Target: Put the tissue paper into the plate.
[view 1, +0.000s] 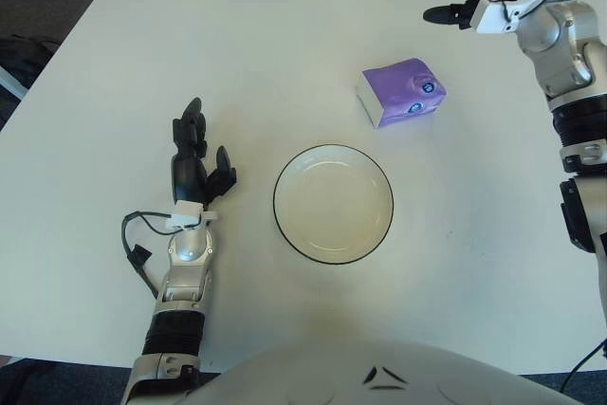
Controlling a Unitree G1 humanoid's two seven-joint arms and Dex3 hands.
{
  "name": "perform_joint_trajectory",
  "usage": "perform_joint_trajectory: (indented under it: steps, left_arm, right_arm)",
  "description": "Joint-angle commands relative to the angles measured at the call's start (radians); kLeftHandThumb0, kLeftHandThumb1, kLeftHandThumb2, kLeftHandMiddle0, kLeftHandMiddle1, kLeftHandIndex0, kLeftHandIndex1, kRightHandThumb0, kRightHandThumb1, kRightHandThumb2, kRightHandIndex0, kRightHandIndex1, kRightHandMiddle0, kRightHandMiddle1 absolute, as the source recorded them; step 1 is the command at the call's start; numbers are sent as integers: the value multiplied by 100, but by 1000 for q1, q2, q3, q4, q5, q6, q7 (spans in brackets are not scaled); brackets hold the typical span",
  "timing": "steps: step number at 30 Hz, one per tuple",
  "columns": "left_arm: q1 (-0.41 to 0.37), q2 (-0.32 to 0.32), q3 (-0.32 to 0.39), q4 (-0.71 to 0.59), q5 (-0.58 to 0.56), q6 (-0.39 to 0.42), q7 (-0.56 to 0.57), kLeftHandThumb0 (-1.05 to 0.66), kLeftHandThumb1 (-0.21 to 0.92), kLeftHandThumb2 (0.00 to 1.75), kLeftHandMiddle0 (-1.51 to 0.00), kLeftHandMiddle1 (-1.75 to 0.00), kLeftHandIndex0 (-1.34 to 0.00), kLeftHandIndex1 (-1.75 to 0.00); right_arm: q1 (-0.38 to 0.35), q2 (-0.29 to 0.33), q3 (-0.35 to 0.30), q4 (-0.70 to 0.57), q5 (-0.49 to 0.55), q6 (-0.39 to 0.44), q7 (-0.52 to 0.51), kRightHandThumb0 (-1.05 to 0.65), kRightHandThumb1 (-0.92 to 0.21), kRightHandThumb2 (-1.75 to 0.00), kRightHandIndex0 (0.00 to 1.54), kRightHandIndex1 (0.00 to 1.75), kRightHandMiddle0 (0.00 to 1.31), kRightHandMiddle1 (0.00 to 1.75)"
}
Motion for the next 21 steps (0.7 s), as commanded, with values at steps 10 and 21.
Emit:
perform_joint_trajectory:
  steps: [10, 21]
  left_arm:
    - [131, -61, -31, 234, 33, -31, 14, -66, 92, 79, -26, 0, 0, -56]
    - [131, -59, -28, 235, 29, -31, 12, -66, 92, 79, -27, 0, 0, -57]
  right_arm:
    - [-110, -67, 118, 107, -83, -204, 131, -105, -92, -58, 0, 1, 0, 2]
    - [-122, -80, 182, 154, -135, -300, 165, -105, -92, -45, 0, 0, 0, 0]
